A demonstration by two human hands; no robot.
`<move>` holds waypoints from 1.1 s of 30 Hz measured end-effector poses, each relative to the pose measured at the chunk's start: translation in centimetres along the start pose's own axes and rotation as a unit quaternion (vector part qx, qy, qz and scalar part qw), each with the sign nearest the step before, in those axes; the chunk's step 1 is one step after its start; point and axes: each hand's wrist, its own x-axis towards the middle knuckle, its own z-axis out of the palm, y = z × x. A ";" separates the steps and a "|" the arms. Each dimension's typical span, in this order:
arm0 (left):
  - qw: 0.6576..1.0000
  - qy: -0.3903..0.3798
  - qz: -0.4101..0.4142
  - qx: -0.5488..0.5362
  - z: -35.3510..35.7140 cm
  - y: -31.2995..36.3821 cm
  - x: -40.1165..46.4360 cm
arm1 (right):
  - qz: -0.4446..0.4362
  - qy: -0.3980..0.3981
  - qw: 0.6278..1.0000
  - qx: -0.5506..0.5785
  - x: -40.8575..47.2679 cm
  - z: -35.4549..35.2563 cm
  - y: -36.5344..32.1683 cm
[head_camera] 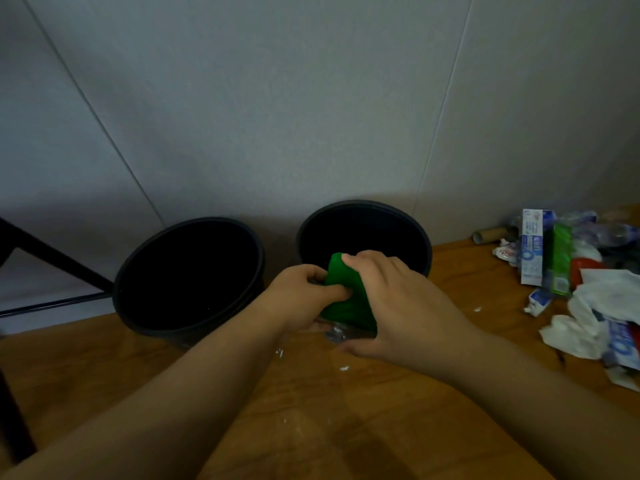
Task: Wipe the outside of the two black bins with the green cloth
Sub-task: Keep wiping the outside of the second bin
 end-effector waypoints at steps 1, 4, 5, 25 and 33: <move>1.000 -0.001 -0.016 -0.024 0.1 0.1 -0.1 | 0.000 0.006 1.000 -0.028 0.2 0.4 0.0; 0.996 0.005 -0.048 -0.071 0.6 0.5 -0.2 | 0.012 0.038 0.998 -0.051 0.6 1.1 0.2; 0.996 0.013 -0.049 -0.071 0.8 0.6 -0.2 | 0.018 0.042 0.998 -0.041 0.7 1.1 0.2; 0.941 0.085 0.222 0.242 2.6 0.6 4.6 | 0.257 0.079 0.886 0.379 -3.3 1.3 6.9; 0.825 -0.011 0.203 0.527 10.3 -0.8 9.3 | 0.331 0.144 0.851 0.383 -6.4 3.8 10.4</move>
